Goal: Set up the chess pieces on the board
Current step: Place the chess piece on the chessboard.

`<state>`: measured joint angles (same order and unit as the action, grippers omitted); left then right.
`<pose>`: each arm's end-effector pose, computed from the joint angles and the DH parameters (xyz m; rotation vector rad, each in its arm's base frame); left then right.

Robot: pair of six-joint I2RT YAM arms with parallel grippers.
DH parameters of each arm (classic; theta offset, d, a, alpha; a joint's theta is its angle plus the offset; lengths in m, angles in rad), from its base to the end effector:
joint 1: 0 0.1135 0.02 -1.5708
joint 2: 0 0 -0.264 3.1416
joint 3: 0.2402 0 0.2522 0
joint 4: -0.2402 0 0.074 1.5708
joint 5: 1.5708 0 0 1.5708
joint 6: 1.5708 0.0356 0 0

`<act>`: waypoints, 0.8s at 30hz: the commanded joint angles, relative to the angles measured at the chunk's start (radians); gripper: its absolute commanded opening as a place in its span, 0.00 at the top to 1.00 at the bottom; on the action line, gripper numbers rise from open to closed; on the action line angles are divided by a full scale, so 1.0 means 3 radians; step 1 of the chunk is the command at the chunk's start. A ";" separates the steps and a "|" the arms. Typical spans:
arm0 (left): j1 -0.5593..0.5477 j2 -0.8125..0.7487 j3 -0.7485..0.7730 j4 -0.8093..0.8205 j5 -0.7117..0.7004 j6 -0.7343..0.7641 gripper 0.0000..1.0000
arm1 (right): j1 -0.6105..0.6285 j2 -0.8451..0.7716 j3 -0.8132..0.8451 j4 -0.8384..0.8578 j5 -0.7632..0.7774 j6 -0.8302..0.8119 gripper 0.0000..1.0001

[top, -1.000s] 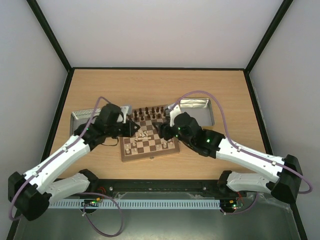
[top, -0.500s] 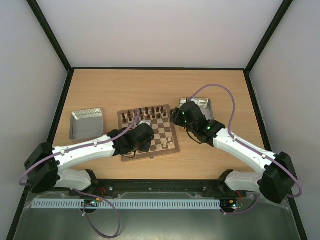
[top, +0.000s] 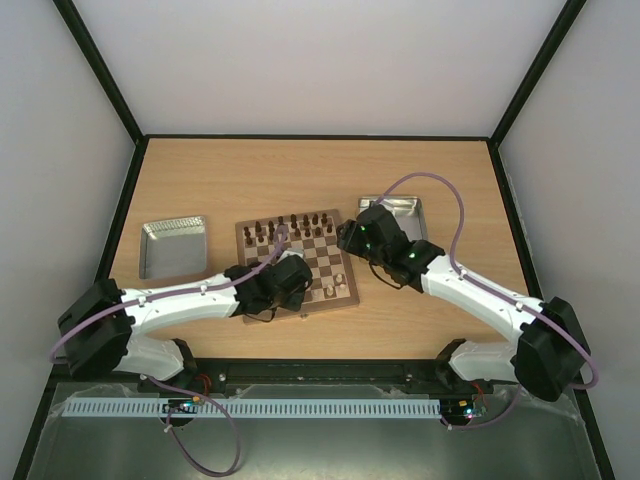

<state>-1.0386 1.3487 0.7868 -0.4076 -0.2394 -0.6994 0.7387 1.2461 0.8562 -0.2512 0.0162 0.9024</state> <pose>0.1405 -0.2219 0.2017 0.3363 2.5261 -0.4053 0.2022 0.1834 0.2605 0.2025 2.3512 0.8527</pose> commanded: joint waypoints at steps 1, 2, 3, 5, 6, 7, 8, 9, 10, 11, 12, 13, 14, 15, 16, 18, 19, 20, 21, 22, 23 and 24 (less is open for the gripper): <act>-0.0024 0.0070 -0.0090 0.0054 0.0007 -0.0020 0.91 | -0.0016 0.0065 -0.0016 0.0045 0.0014 0.0030 0.32; -0.0024 0.0074 -0.0107 0.0064 -0.0005 -0.0023 0.91 | -0.0014 0.0076 -0.0014 0.0045 0.0007 0.0029 0.32; -0.0023 0.0082 -0.0120 0.0073 -0.0024 -0.0036 0.91 | -0.0014 0.0087 -0.0010 0.0049 -0.0005 0.0029 0.32; -0.0023 0.0090 -0.0153 0.0079 -0.0038 -0.0055 0.91 | -0.0014 0.0113 -0.0006 0.0051 -0.0022 0.0024 0.32; -0.0021 0.0092 -0.0166 0.0097 -0.0027 -0.0059 0.91 | -0.0014 0.0120 0.0003 0.0047 -0.0028 0.0025 0.32; -0.0022 0.0095 -0.0181 0.0114 -0.0008 -0.0061 0.91 | -0.0015 0.0127 0.0009 0.0045 -0.0027 0.0020 0.32; -0.0024 0.0088 -0.0189 0.0134 0.0025 -0.0060 0.90 | -0.0016 0.0135 0.0012 0.0045 -0.0028 0.0019 0.32; -0.0025 0.0085 -0.0196 0.0147 0.0065 -0.0056 0.90 | -0.0015 0.0144 0.0021 0.0042 -0.0027 0.0008 0.32; -0.0023 0.0076 -0.0201 0.0160 0.0089 -0.0048 0.90 | -0.0013 0.0157 0.0029 0.0033 -0.0023 -0.0002 0.32; -0.0023 0.0063 -0.0204 0.0172 0.0111 -0.0047 0.90 | -0.0013 0.0165 0.0041 0.0023 -0.0021 -0.0008 0.32; -0.0021 0.0046 -0.0204 0.0176 0.0129 -0.0043 0.90 | -0.0014 0.0174 0.0050 0.0015 -0.0024 -0.0015 0.32; -0.0025 0.0035 -0.0212 0.0186 0.0156 -0.0035 0.90 | -0.0015 0.0182 0.0055 0.0014 -0.0023 -0.0013 0.32; -0.0022 0.0022 -0.0213 0.0180 0.0179 -0.0026 0.90 | -0.0017 0.0182 0.0057 0.0014 -0.0023 -0.0009 0.32; -0.0022 0.0014 -0.0215 0.0173 0.0166 -0.0019 0.90 | -0.0016 0.0182 0.0056 0.0018 -0.0025 -0.0009 0.32; -0.0020 0.0012 -0.0214 0.0150 0.0141 -0.0027 0.90 | -0.0014 0.0184 0.0053 0.0019 -0.0024 -0.0007 0.32; -0.0025 0.0019 -0.0204 0.0085 0.0115 -0.0022 0.90 | -0.0016 0.0183 0.0046 0.0026 -0.0026 -0.0001 0.32; -0.0024 0.0020 -0.0203 0.0063 0.0093 -0.0032 0.90 | -0.0013 0.0184 0.0043 0.0024 -0.0027 -0.0001 0.32; -0.0024 0.0014 -0.0215 0.0052 0.0082 -0.0034 0.90 | -0.0014 0.0187 0.0042 0.0024 -0.0028 -0.0001 0.32; -0.0023 0.0014 -0.0214 0.0041 0.0069 -0.0033 0.90 | -0.0017 0.0187 0.0040 0.0024 -0.0028 -0.0001 0.32; -0.0021 0.0006 -0.0214 0.0035 0.0068 -0.0026 0.90 | -0.0014 0.0188 0.0036 0.0026 -0.0028 -0.0005 0.32; -0.0023 0.0004 -0.0210 0.0024 0.0060 -0.0023 0.90 | -0.0015 0.0191 0.0031 0.0024 -0.0028 -0.0005 0.32; -0.0024 0.0003 -0.0204 0.0015 0.0057 -0.0028 0.90 | -0.0013 0.0192 0.0031 0.0024 -0.0028 -0.0005 0.32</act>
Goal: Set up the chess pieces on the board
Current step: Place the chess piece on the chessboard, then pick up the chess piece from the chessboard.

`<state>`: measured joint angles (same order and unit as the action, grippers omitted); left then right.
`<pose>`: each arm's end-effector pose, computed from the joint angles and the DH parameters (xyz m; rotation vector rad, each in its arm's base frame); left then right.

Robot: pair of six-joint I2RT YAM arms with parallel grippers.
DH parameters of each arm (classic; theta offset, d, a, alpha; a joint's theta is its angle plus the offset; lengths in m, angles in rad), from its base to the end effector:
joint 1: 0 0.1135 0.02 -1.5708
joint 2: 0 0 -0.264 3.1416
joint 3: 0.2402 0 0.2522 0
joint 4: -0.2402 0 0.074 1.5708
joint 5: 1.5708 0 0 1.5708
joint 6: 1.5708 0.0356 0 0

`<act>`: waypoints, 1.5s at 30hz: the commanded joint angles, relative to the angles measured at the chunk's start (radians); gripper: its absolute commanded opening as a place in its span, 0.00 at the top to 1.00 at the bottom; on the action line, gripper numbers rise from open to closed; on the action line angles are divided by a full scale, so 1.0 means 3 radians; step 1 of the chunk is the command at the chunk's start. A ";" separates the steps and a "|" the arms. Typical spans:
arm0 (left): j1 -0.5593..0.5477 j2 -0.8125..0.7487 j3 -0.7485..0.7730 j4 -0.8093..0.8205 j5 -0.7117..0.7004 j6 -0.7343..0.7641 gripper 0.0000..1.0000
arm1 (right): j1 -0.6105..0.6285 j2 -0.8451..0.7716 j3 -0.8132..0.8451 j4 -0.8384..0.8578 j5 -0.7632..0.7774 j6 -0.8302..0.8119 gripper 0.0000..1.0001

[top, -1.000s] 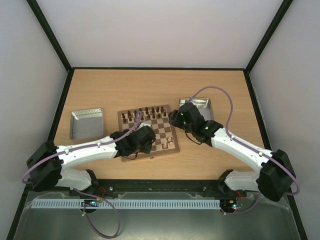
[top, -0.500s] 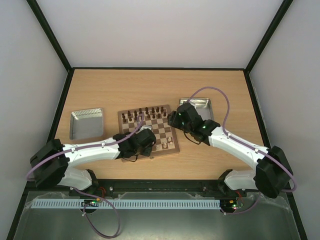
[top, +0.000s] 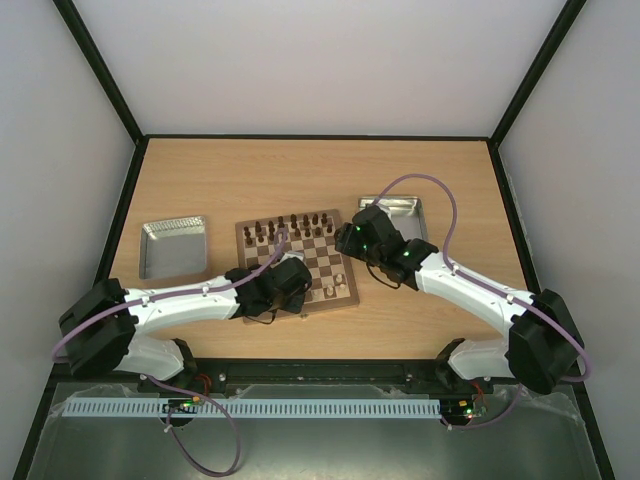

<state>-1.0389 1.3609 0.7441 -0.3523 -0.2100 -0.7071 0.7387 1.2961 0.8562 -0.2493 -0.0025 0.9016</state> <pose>0.1388 -0.2213 0.1892 0.3409 2.5435 -0.4361 0.2071 0.1887 0.2479 0.1949 2.4046 0.8343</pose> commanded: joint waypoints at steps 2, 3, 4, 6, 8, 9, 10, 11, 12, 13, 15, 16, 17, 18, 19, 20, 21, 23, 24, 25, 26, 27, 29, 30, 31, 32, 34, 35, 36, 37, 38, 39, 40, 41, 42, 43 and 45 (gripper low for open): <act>-0.0020 -0.0047 -0.0056 -0.0179 -0.0039 -0.0003 0.90 | -0.0013 0.0031 0.0030 0.0018 0.0026 -0.0004 0.32; -0.0020 -0.0051 -0.0052 -0.0188 -0.0032 0.0006 0.90 | -0.0014 0.0033 0.0032 0.0022 0.0020 -0.0004 0.32; -0.0022 -0.0054 -0.0047 -0.0205 -0.0027 0.0006 0.90 | -0.0013 0.0035 0.0033 0.0025 0.0015 -0.0007 0.32; -0.0021 -0.0070 -0.0041 -0.0214 -0.0031 0.0006 0.90 | -0.0014 0.0040 0.0033 0.0032 0.0008 -0.0004 0.32; -0.0023 -0.0089 -0.0027 -0.0233 -0.0026 0.0014 0.90 | -0.0013 0.0045 0.0030 0.0035 0.0004 -0.0003 0.32; -0.0020 -0.0096 -0.0021 -0.0242 -0.0033 0.0020 0.89 | -0.0013 0.0046 0.0030 0.0035 -0.0005 -0.0004 0.32; -0.0022 -0.0102 -0.0020 -0.0243 -0.0036 0.0025 0.86 | -0.0014 0.0047 0.0031 0.0037 -0.0005 -0.0004 0.32; -0.0021 -0.0103 -0.0008 -0.0245 -0.0032 0.0030 0.82 | -0.0016 0.0049 0.0033 0.0041 -0.0004 -0.0003 0.32; -0.0022 -0.0103 0.0010 -0.0248 -0.0020 0.0032 0.77 | -0.0014 0.0047 0.0030 0.0043 -0.0005 0.0001 0.32; -0.0022 -0.0098 0.0028 -0.0246 -0.0013 0.0031 0.72 | -0.0016 0.0047 0.0034 0.0043 -0.0011 -0.0003 0.32; -0.0017 -0.0098 0.0068 -0.0249 -0.0011 0.0010 0.62 | -0.0014 0.0045 0.0048 0.0041 -0.0025 0.0000 0.32; -0.0003 -0.0113 0.0086 -0.0239 0.0000 0.0010 0.58 | -0.0013 0.0035 0.0047 0.0039 -0.0028 -0.0008 0.32; 0.0016 -0.0127 0.0110 -0.0231 0.0015 0.0006 0.55 | -0.0013 0.0028 0.0046 0.0036 -0.0032 -0.0008 0.32; 0.0046 -0.0150 0.0134 -0.0225 0.0037 0.0007 0.52 | -0.0017 0.0015 0.0048 0.0038 -0.0035 -0.0010 0.32; 0.0081 -0.0189 0.0164 -0.0216 0.0070 0.0018 0.50 | -0.0014 0.0006 0.0052 0.0038 -0.0037 -0.0012 0.32; 0.0123 -0.0228 0.0194 -0.0207 0.0105 0.0027 0.48 | -0.0015 -0.0002 0.0054 0.0036 -0.0037 -0.0014 0.32; 0.0162 -0.0277 0.0213 -0.0199 0.0137 0.0029 0.45 | -0.0017 -0.0011 0.0058 0.0034 -0.0038 -0.0016 0.32; 0.0255 -0.0394 0.0255 -0.0196 0.0167 0.0022 0.44 | -0.0015 -0.0019 0.0066 0.0028 -0.0040 -0.0033 0.32; 0.0314 -0.0466 0.0268 -0.0208 0.0168 0.0007 0.44 | -0.0013 -0.0024 0.0073 0.0026 -0.0050 -0.0045 0.32; 0.0376 -0.0538 0.0281 -0.0226 0.0161 -0.0007 0.44 | -0.0014 -0.0021 0.0082 0.0023 -0.0064 -0.0058 0.32; 0.0448 -0.0623 0.0294 -0.0262 0.0130 -0.0017 0.44 | -0.0016 -0.0015 0.0095 0.0023 -0.0079 -0.0079 0.32; 0.0537 -0.0705 0.0307 -0.0318 0.0071 -0.0042 0.44 | -0.0014 -0.0008 0.0107 0.0021 -0.0108 -0.0109 0.32; 0.0783 -0.0907 0.0321 -0.0450 -0.0053 -0.0083 0.43 | -0.0013 0.0032 0.0158 0.0000 -0.0166 -0.0175 0.32; 0.0913 -0.1003 0.0324 -0.0512 -0.0116 -0.0090 0.43 | -0.0014 0.0058 0.0190 -0.0020 -0.0196 -0.0214 0.32; 0.1037 -0.1111 0.0322 -0.0572 -0.0168 -0.0089 0.43 | -0.0016 0.0096 0.0231 -0.0055 -0.0228 -0.0255 0.32; 0.1177 -0.1211 0.0314 -0.0630 -0.0217 -0.0089 0.43 | -0.0013 0.0142 0.0276 -0.0095 -0.0262 -0.0301 0.32; 0.1431 -0.1394 0.0284 -0.0707 -0.0247 -0.0080 0.42 | -0.0016 0.0244 0.0372 -0.0174 -0.0328 -0.0381 0.32; 0.1541 -0.1473 0.0260 -0.0719 -0.0248 -0.0070 0.41 | -0.0015 0.0294 0.0419 -0.0203 -0.0378 -0.0415 0.32; 0.1622 -0.1550 0.0231 -0.0735 -0.0244 -0.0069 0.41 | -0.0013 0.0356 0.0463 -0.0233 -0.0412 -0.0445 0.33; 0.1704 -0.1610 0.0199 -0.0742 -0.0225 -0.0069 0.41 | -0.0009 0.0423 0.0506 -0.0256 -0.0476 -0.0471 0.34; 0.1763 -0.1687 0.0162 -0.0743 -0.0215 -0.0073 0.41 | -0.0006 0.0486 0.0542 -0.0271 -0.0525 -0.0487 0.35; 0.1824 -0.1736 0.0120 -0.0750 -0.0200 -0.0083 0.41 | -0.0002 0.0559 0.0577 -0.0292 -0.0563 -0.0500 0.37; 0.1880 -0.1772 0.0084 -0.0750 -0.0179 -0.0087 0.41 | 0.0012 0.0628 0.0631 -0.0320 -0.0584 -0.0513 0.38; 0.1933 -0.1805 0.0048 -0.0750 -0.0155 -0.0092 0.41 | 0.0034 0.0698 0.0682 -0.0350 -0.0597 -0.0534 0.40; 0.1986 -0.1826 0.0015 -0.0752 -0.0130 -0.0093 0.41 | 0.0063 0.0772 0.0734 -0.0383 -0.0602 -0.0555 0.41; 0.2034 -0.1842 -0.0020 -0.0746 -0.0094 -0.0091 0.41 | 0.0101 0.0842 0.0790 -0.0419 -0.0600 -0.0574 0.42; 0.2131 -0.1859 -0.0106 -0.0722 0.0010 -0.0081 0.41 | 0.0216 0.0997 0.0914 -0.0492 -0.0588 -0.0628 0.44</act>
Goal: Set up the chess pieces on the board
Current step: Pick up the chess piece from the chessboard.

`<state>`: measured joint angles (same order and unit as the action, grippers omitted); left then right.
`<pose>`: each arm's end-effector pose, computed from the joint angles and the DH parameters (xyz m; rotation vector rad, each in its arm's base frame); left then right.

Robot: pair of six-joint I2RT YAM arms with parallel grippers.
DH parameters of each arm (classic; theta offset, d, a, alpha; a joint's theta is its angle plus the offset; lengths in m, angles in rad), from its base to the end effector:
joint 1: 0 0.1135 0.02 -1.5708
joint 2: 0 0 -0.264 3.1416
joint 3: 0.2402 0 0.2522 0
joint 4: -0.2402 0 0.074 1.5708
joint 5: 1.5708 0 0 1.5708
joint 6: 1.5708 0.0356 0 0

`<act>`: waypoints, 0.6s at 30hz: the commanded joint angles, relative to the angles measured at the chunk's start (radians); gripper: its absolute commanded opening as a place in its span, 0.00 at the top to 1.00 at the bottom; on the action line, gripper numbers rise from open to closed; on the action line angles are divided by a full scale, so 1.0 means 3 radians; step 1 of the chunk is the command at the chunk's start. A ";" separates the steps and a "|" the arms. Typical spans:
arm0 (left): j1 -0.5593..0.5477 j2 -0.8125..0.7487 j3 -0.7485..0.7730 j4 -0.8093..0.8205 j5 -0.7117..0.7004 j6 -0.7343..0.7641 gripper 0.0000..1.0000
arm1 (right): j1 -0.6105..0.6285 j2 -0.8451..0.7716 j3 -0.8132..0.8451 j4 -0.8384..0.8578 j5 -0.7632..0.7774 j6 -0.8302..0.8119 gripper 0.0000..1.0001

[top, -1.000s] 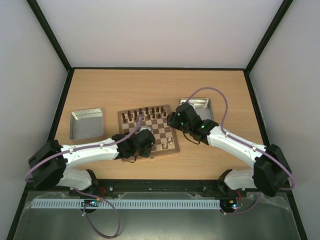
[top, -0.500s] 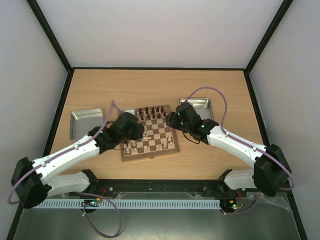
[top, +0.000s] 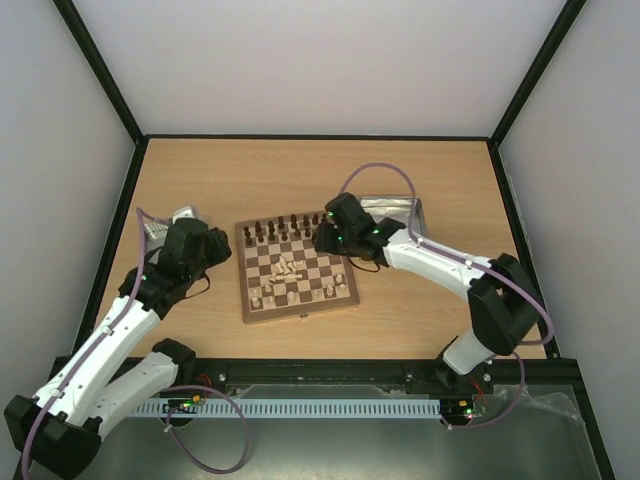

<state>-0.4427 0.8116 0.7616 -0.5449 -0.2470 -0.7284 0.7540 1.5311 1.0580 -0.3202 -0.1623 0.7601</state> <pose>0.1626 -0.0674 0.2919 -0.4503 2.1270 -0.4119 0.2377 0.2311 0.2413 -0.0771 2.5470 0.8670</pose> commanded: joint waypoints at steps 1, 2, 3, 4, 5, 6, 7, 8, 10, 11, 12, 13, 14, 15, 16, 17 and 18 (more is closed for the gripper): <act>0.0187 -0.0031 -0.0200 -0.0065 0.0198 -0.0003 0.41 | 0.0224 0.0298 0.0316 -0.0322 -0.0042 -0.0183 0.45; 0.0234 -0.0031 -0.0248 -0.0039 0.0263 0.0005 0.41 | 0.0273 0.0379 0.0380 -0.0370 -0.0025 -0.0202 0.46; 0.0268 -0.0031 -0.0292 -0.0016 0.0339 0.0010 0.42 | 0.0328 0.0464 0.0441 -0.0402 -0.0003 -0.0228 0.48; 0.0301 -0.0031 -0.0333 0.0008 0.0399 0.0013 0.43 | 0.0378 0.0544 0.0499 -0.0433 0.0019 -0.0244 0.50; 0.0334 -0.0031 -0.0372 0.0033 0.0458 0.0014 0.43 | 0.0418 0.0615 0.0550 -0.0458 0.0025 -0.0255 0.51; 0.0344 -0.0031 -0.0407 0.0056 0.0506 0.0013 0.44 | 0.0450 0.0686 0.0599 -0.0471 0.0029 -0.0269 0.53; 0.0363 -0.0038 -0.0426 0.0069 0.0541 0.0010 0.45 | 0.0482 0.0772 0.0641 -0.0489 0.0032 -0.0285 0.54; 0.0373 -0.0035 -0.0443 0.0080 0.0577 0.0011 0.45 | 0.0508 0.0828 0.0692 -0.0516 0.0062 -0.0299 0.56; 0.0380 -0.0036 -0.0452 0.0101 0.0623 0.0019 0.46 | 0.0534 0.0920 0.0768 -0.0570 0.0138 -0.0305 0.61; 0.0380 -0.0037 -0.0460 0.0106 0.0639 0.0028 0.46 | 0.0537 0.0955 0.0797 -0.0596 0.0199 -0.0280 0.63; 0.0383 -0.0034 -0.0464 0.0112 0.0651 0.0034 0.46 | 0.0535 0.0982 0.0812 -0.0612 0.0258 -0.0251 0.66; 0.0382 -0.0029 -0.0470 0.0122 0.0669 0.0045 0.47 | 0.0537 0.1003 0.0819 -0.0612 0.0295 -0.0222 0.68; 0.0385 -0.0022 -0.0472 0.0128 0.0690 0.0053 0.47 | 0.0535 0.1015 0.0816 -0.0597 0.0318 -0.0192 0.69; 0.0383 -0.0017 -0.0472 0.0136 0.0702 0.0058 0.48 | 0.0536 0.1033 0.0819 -0.0588 0.0340 -0.0157 0.69; 0.0386 -0.0010 -0.0475 0.0143 0.0712 0.0056 0.48 | 0.0535 0.1056 0.0824 -0.0580 0.0361 -0.0121 0.70; 0.0388 -0.0007 -0.0481 0.0151 0.0718 0.0062 0.48 | 0.0534 0.1081 0.0839 -0.0585 0.0387 -0.0083 0.70; 0.0391 0.0003 -0.0478 0.0158 0.0723 0.0063 0.48 | 0.0534 0.1099 0.0848 -0.0580 0.0405 -0.0033 0.70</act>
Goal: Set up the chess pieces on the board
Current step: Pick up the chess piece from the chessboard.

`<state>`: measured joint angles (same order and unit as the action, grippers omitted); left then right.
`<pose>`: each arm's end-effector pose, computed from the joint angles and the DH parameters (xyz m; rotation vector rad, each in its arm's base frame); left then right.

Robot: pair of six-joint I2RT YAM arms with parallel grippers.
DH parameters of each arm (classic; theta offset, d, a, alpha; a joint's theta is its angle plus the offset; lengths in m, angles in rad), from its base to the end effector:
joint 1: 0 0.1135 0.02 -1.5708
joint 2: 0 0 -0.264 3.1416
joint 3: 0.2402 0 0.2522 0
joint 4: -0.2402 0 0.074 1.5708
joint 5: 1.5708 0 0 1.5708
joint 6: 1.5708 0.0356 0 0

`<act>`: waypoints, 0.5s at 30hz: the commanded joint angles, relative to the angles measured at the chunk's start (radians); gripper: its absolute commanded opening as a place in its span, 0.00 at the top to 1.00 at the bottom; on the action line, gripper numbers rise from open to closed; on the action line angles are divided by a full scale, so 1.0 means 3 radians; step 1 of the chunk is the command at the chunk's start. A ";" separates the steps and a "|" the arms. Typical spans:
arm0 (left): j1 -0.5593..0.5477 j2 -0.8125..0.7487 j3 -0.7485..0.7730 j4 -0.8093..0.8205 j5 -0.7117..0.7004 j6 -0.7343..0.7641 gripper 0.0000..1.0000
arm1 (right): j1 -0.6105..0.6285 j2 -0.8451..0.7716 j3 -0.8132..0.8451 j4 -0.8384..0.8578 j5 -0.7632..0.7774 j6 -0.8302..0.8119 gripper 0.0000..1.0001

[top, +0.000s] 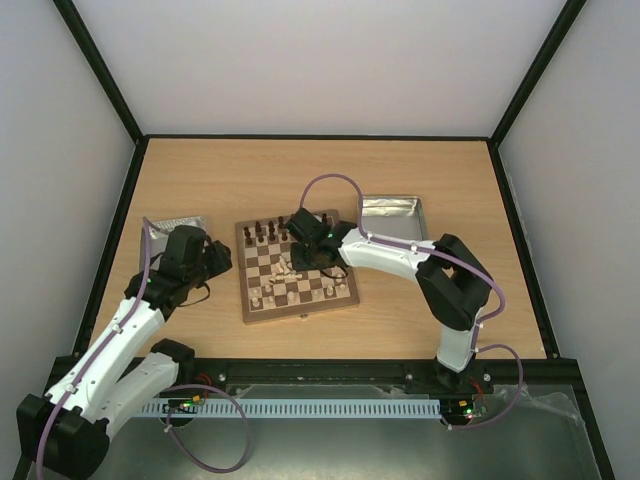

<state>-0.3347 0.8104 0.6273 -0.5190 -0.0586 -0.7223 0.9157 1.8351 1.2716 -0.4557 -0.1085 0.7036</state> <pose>0.1645 -0.0550 0.2484 -0.4776 2.2696 -0.4838 0.2318 0.3080 0.1950 -0.3344 2.7407 0.6691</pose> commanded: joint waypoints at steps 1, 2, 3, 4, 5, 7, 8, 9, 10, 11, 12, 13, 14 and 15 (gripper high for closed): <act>0.0032 0.0010 -0.0032 0.0073 0.0100 0.0049 0.48 | -0.0005 0.0096 0.0123 -0.0088 0.0225 0.0204 0.69; 0.0032 0.0016 -0.0031 0.0078 0.0103 0.0048 0.48 | -0.0004 0.0100 0.0108 -0.0046 0.0224 0.0267 0.69; 0.0029 0.0022 -0.0035 0.0082 0.0106 0.0049 0.48 | -0.0001 0.0105 0.0095 -0.0009 0.0226 0.0336 0.68; 0.0031 0.0026 -0.0032 0.0083 0.0108 0.0053 0.48 | -0.0004 0.0112 0.0079 0.0053 0.0221 0.0447 0.68; 0.0031 0.0026 -0.0032 0.0086 0.0113 0.0057 0.48 | -0.0004 0.0112 0.0057 0.0110 0.0201 0.0520 0.68; 0.0029 0.0028 -0.0036 0.0085 0.0117 0.0057 0.48 | -0.0005 0.0117 0.0016 0.0213 0.0173 0.0690 0.65; 0.0036 0.0022 -0.0037 0.0086 0.0118 0.0058 0.48 | -0.0005 0.0125 -0.0001 0.0258 0.0162 0.0770 0.64; 0.0035 0.0020 -0.0040 0.0088 0.0117 0.0060 0.48 | -0.0005 0.0145 -0.0006 0.0301 0.0140 0.0842 0.64; 0.0037 0.0014 -0.0039 0.0089 0.0116 0.0058 0.48 | -0.0005 0.0158 -0.0006 0.0326 0.0122 0.0918 0.64; 0.0037 0.0007 -0.0043 0.0089 0.0118 0.0057 0.48 | -0.0004 0.0183 -0.0010 0.0353 0.0102 0.0974 0.64; 0.0034 -0.0003 -0.0044 0.0089 0.0118 0.0059 0.48 | -0.0002 0.0202 -0.0018 0.0383 0.0072 0.1033 0.64; 0.0033 -0.0004 -0.0045 0.0089 0.0118 0.0061 0.48 | -0.0003 0.0223 -0.0028 0.0404 0.0057 0.1090 0.64; 0.0033 -0.0014 -0.0050 0.0092 0.0118 0.0059 0.48 | -0.0005 0.0242 -0.0030 0.0410 0.0047 0.1141 0.65; 0.0034 -0.0017 -0.0050 0.0094 0.0118 0.0061 0.48 | -0.0005 0.0253 -0.0035 0.0409 0.0037 0.1179 0.66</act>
<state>-0.3305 0.8158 0.6266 -0.5064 -0.0292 -0.7170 0.9157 1.8805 1.2797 -0.3691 -0.0948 0.9558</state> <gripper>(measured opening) 0.521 0.353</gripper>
